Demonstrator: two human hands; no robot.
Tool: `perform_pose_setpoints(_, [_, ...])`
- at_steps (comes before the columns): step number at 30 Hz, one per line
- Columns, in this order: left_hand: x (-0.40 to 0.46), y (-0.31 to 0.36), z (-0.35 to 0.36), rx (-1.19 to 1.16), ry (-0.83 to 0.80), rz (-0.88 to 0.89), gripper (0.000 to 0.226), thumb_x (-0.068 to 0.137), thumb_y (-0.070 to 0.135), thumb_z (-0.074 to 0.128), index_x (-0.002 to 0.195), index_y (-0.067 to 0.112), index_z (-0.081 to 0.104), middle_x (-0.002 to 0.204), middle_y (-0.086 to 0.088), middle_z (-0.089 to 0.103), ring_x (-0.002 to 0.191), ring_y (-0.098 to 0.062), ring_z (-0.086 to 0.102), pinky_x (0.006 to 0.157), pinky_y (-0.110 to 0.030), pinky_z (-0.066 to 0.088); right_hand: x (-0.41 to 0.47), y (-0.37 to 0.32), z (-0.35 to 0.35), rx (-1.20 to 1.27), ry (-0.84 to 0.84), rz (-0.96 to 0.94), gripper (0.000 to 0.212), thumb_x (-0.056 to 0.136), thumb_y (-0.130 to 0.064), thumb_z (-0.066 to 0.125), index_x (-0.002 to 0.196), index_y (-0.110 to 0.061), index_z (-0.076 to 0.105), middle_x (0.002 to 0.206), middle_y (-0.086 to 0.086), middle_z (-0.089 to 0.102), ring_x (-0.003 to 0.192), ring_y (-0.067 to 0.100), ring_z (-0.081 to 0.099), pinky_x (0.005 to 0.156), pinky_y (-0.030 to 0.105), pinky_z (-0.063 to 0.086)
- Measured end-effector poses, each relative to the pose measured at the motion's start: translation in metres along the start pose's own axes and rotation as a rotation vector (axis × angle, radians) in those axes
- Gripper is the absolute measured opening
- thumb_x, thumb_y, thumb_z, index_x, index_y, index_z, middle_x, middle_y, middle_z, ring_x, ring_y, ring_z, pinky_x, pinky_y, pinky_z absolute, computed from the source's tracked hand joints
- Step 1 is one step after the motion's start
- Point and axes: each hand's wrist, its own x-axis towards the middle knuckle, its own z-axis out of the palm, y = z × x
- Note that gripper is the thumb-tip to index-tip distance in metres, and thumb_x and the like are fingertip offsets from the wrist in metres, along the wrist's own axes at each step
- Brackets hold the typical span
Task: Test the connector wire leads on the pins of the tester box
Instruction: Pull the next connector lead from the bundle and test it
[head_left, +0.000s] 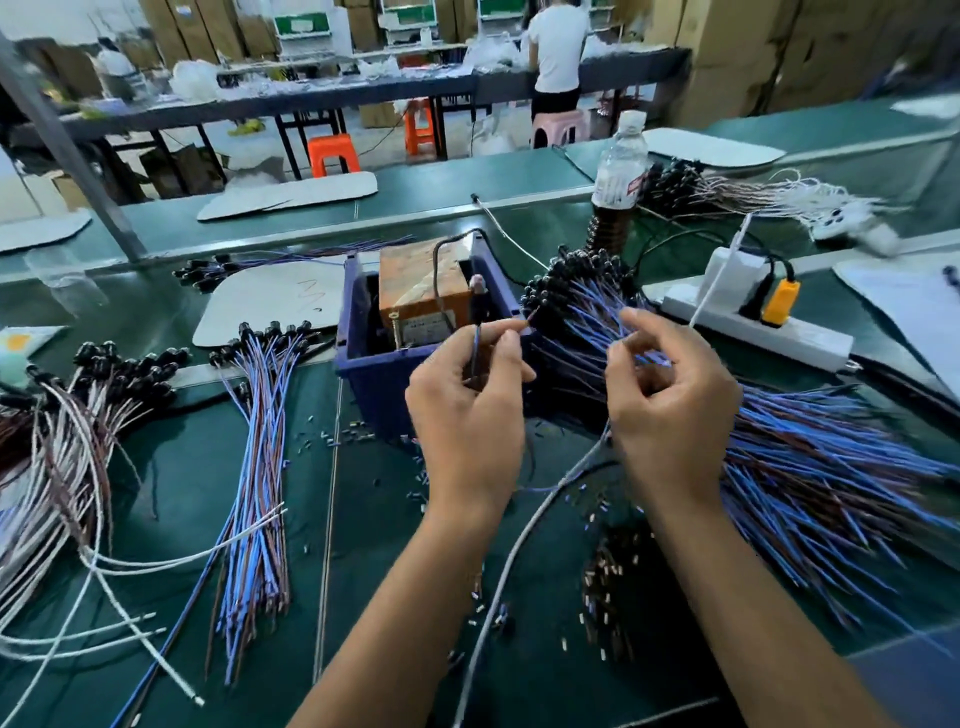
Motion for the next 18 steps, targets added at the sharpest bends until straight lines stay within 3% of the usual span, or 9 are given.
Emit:
perform_pose_setpoints(3, [-0.006, 0.014, 0.051, -0.102, -0.166, -0.234, 0.021, 0.1, 0.012, 0.062, 0.091, 0.022, 0.077, 0.066, 0.002, 0.071, 0.055, -0.001, 0.055, 0.054, -0.012, 0.045, 0.018, 0.01, -0.041, -0.082, 0.109, 0.055, 0.028, 0.095, -0.017, 0.067, 0.122, -0.017, 0.072, 0.1, 0.002, 0.069, 0.074, 0.018, 0.066, 0.072, 0.042, 0.058])
perform_pose_setpoints(6, [-0.014, 0.026, 0.104, -0.21, -0.394, -0.557, 0.021, 0.102, 0.012, 0.056, 0.098, 0.007, 0.076, 0.069, 0.002, 0.071, 0.04, -0.004, 0.046, 0.042, -0.018, 0.038, 0.031, 0.014, -0.083, -0.158, 0.226, -0.026, 0.026, 0.095, -0.015, 0.064, 0.121, -0.013, 0.068, 0.11, 0.006, 0.062, 0.082, -0.003, 0.059, 0.076, 0.015, 0.049])
perform_pose_setpoints(8, [-0.019, 0.035, 0.136, -0.384, -0.551, -0.818, 0.021, 0.103, 0.013, 0.052, 0.104, 0.005, 0.072, 0.071, -0.002, 0.067, 0.031, -0.006, 0.03, 0.034, -0.016, 0.025, 0.035, 0.016, -0.104, -0.274, 0.206, -0.106, 0.026, 0.096, -0.017, 0.064, 0.122, -0.014, 0.066, 0.113, 0.01, 0.059, 0.088, 0.006, 0.058, 0.083, 0.02, 0.046])
perform_pose_setpoints(10, [-0.023, 0.043, 0.163, -0.587, -0.68, -1.021, 0.021, 0.104, 0.015, 0.046, 0.106, 0.009, 0.067, 0.062, 0.0, 0.059, 0.03, -0.005, 0.031, 0.032, -0.016, 0.026, 0.038, 0.019, -0.12, -0.339, 0.103, -0.125, 0.026, 0.099, -0.024, 0.061, 0.123, -0.015, 0.065, 0.113, 0.006, 0.063, 0.097, 0.02, 0.06, 0.088, 0.033, 0.047])
perform_pose_setpoints(13, [-0.023, 0.047, 0.191, -0.787, -0.635, -1.165, 0.035, 0.111, 0.02, 0.037, 0.09, 0.006, 0.061, 0.063, -0.001, 0.053, 0.033, -0.008, 0.048, 0.038, -0.015, 0.04, 0.041, 0.023, -0.131, -0.357, -0.111, 0.017, 0.027, 0.103, -0.037, 0.058, 0.125, -0.022, 0.062, 0.106, -0.009, 0.063, 0.095, 0.013, 0.06, 0.085, 0.03, 0.045])
perform_pose_setpoints(15, [-0.02, 0.043, 0.207, -0.838, -0.532, -1.208, 0.041, 0.113, 0.018, 0.031, 0.085, 0.004, 0.056, 0.068, -0.002, 0.044, 0.029, -0.004, 0.04, 0.033, -0.013, 0.033, 0.042, 0.027, -0.14, -0.386, -0.223, 0.149, 0.031, 0.1, -0.039, 0.06, 0.128, -0.025, 0.061, 0.101, -0.01, 0.066, 0.088, 0.014, 0.063, 0.081, 0.029, 0.046])
perform_pose_setpoints(18, [-0.015, 0.034, 0.217, -0.761, -0.472, -1.233, 0.037, 0.112, 0.013, 0.031, 0.086, 0.001, 0.055, 0.07, -0.007, 0.047, 0.032, -0.005, 0.042, 0.032, -0.013, 0.031, 0.046, 0.033, -0.157, -0.44, -0.264, 0.221, 0.018, 0.099, -0.034, 0.065, 0.116, -0.027, 0.067, 0.086, -0.002, 0.075, 0.078, 0.021, 0.07, 0.075, 0.037, 0.052])
